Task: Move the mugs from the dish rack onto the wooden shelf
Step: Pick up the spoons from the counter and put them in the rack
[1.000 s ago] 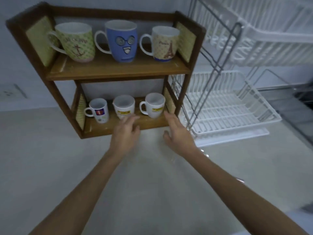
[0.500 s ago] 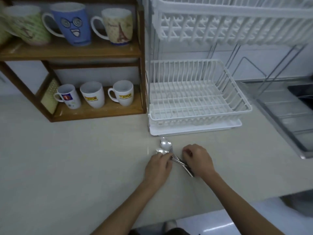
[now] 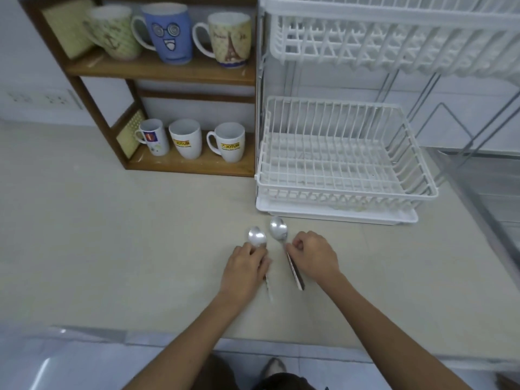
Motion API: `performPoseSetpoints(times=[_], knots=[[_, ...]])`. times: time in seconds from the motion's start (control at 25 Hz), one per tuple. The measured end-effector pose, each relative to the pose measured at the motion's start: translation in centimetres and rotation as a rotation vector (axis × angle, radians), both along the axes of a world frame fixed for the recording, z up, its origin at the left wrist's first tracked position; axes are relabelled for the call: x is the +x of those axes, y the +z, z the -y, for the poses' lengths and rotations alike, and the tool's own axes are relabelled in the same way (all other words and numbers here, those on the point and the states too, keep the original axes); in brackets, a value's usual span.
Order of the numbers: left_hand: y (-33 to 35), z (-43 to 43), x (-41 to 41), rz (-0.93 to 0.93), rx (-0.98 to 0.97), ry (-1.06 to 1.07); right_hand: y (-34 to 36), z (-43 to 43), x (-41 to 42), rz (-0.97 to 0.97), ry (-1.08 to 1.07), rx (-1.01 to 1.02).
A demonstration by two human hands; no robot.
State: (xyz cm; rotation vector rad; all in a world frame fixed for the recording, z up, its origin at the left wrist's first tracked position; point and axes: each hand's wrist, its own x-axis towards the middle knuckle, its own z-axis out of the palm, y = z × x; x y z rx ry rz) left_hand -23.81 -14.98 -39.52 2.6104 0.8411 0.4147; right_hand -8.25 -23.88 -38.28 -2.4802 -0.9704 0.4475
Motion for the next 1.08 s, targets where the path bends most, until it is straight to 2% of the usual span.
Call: performPoseSetpoints(times=[0.2, 0.36, 0.52, 0.72, 0.92, 1.08], knots=[[0.4, 0.1, 0.4, -0.096, -0.115, 0.178, 0.0, -0.5, -1.1, 0.000, -0.017, -0.057], [0.7, 0.1, 1.0, -0.058, -0.254, 0.290, 0.1, -0.6, -1.1, -0.126, -0.079, -0.055], [1.2, -1.0, 0.8, -0.023, -0.493, 0.369, 0.7, -0.8, -0.1, -0.269, -0.072, -0.040], [2.1, -2.0, 0.2, -0.077, -0.659, 0.241, 2.2, 0.4, 1.4, -0.497, -0.004, 0.028], [6.6, -2.6, 1.1, 0.194, -1.073, 0.045, 6.6, 1.4, 4.4, -0.655, 0.078, 0.171], [11.3, -3.4, 4.3, 0.437, -1.142, 0.036, 11.3, 0.6, 8.4, -0.632, 0.070, 0.349]])
